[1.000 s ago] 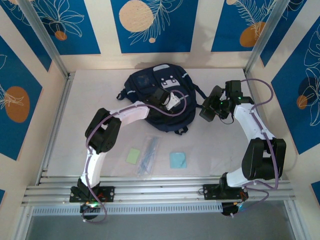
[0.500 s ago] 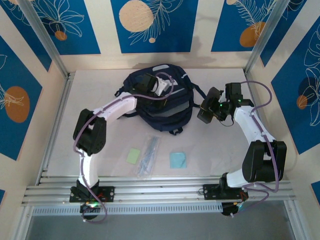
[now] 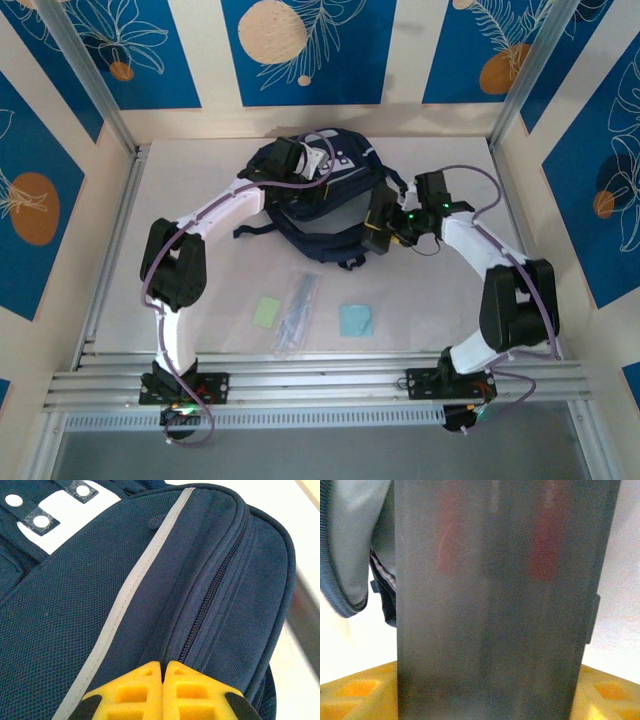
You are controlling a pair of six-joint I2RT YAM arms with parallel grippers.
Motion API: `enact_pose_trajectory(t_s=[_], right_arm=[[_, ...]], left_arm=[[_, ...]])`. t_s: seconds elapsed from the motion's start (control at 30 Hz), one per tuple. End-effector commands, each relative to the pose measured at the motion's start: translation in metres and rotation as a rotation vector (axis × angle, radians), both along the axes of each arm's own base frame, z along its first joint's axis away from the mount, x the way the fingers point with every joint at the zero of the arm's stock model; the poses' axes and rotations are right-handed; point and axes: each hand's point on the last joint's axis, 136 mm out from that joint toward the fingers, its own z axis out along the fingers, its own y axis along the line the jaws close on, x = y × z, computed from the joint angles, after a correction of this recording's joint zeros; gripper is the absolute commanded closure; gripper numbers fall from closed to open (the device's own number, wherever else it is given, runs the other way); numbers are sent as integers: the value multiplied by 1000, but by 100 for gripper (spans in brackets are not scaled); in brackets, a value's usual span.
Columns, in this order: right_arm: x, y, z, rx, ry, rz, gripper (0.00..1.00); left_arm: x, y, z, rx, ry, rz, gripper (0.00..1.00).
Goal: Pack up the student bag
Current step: Open the student bag at the top-center of the table, then place the glasses case in the student bag.
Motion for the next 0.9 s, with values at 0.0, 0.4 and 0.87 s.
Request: enact_pose_trajectory(t_s=[0.0,0.4,0.87], right_arm=[[21,27,3,95,14,9,59],[65,84,-5,163,67,83,52],[52,72,-18,69,47,104,14]], left_arm=[[12,11,14,-19,-20,46,100],[12,13,10,-21,-8,49,100],[9,11,10,-49,6,45,100]])
